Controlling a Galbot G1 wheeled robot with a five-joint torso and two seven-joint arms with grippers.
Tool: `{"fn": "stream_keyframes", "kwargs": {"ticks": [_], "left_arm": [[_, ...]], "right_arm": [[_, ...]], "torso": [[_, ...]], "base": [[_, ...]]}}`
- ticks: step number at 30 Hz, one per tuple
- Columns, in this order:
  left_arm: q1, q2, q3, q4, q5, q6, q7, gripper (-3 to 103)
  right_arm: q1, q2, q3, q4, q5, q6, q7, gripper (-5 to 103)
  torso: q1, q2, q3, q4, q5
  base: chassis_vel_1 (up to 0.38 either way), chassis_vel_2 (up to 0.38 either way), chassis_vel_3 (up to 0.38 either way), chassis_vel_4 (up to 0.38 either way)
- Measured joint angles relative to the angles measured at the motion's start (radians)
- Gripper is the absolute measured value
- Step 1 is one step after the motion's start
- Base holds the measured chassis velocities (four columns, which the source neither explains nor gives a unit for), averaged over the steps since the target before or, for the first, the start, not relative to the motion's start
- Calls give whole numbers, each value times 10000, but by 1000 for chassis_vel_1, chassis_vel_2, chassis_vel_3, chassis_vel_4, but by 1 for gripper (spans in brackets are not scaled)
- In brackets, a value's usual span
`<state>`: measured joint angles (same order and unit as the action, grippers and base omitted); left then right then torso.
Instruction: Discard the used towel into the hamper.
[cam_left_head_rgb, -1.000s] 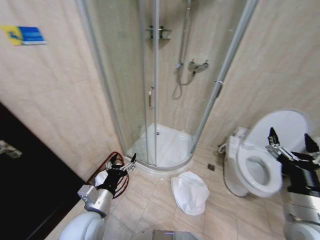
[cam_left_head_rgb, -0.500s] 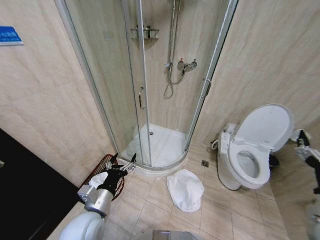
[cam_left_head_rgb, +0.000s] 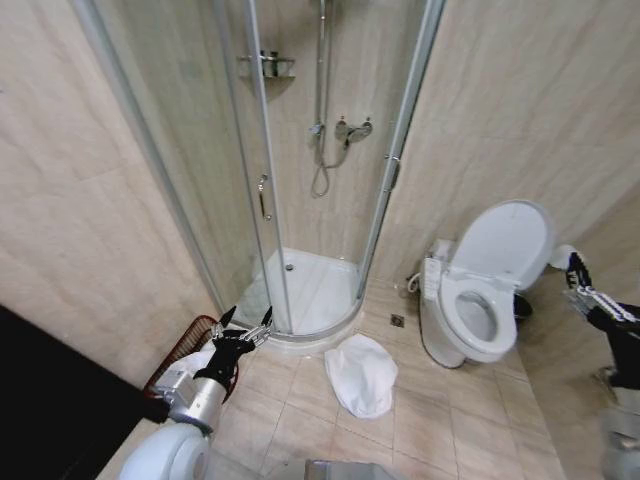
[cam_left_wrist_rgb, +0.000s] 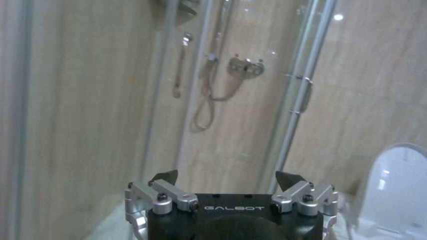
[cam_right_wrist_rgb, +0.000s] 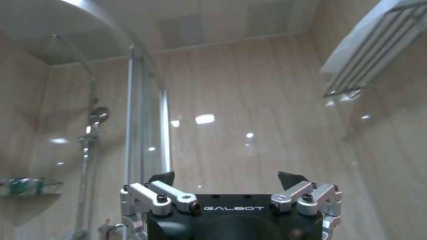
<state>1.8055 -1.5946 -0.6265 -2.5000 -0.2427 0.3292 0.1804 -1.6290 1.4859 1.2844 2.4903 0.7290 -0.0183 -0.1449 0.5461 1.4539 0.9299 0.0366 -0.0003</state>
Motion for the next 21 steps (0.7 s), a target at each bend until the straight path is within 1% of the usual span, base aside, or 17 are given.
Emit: {"fn": "stream_keyframes", "kwargs": {"ticks": [3, 4, 5, 8, 12, 15, 21], "left_arm": [[0, 0, -1, 0, 0, 0, 0, 99], [0, 0, 0, 0, 0, 0, 0, 99], [0, 0, 0, 0, 0, 0, 0, 99], [0, 1, 0, -1, 1, 0, 0, 99], [-1, 1, 0, 0, 0, 0, 0, 99], [0, 1, 0, 0, 0, 0, 0, 99], [0, 0, 0, 0, 0, 0, 0, 99]], "right_arm": [[-12, 7, -15, 42, -141, 66, 11, 100], [17, 70, -48, 38, -364, 180, -88, 100], [17, 70, -48, 38, -364, 180, -88, 100], [99, 237, -372, 36, -1142, 581, -330, 100], [101, 201, -409, 93, -1193, 523, -225, 100], [40, 188, -394, 97, -1265, 561, -203, 100], [-39, 135, -363, 112, -1347, 645, -215, 100]], "torso": [[-40, -75, -37, -1, 4], [-64, -128, -65, 0, 0], [-64, -128, -65, 0, 0], [-155, -329, -173, -3, 6], [-229, -482, -252, -8, 4], [-269, -566, -296, -3, 3], [-279, -585, -307, -1, 2]], "base": [[-84, -86, -108, -104], [-114, -104, -133, -96], [-114, -104, -133, -96], [-122, -132, -116, -107], [-120, -99, -91, -111], [-57, -38, -41, -44], [0, 0, 0, 0]]}}
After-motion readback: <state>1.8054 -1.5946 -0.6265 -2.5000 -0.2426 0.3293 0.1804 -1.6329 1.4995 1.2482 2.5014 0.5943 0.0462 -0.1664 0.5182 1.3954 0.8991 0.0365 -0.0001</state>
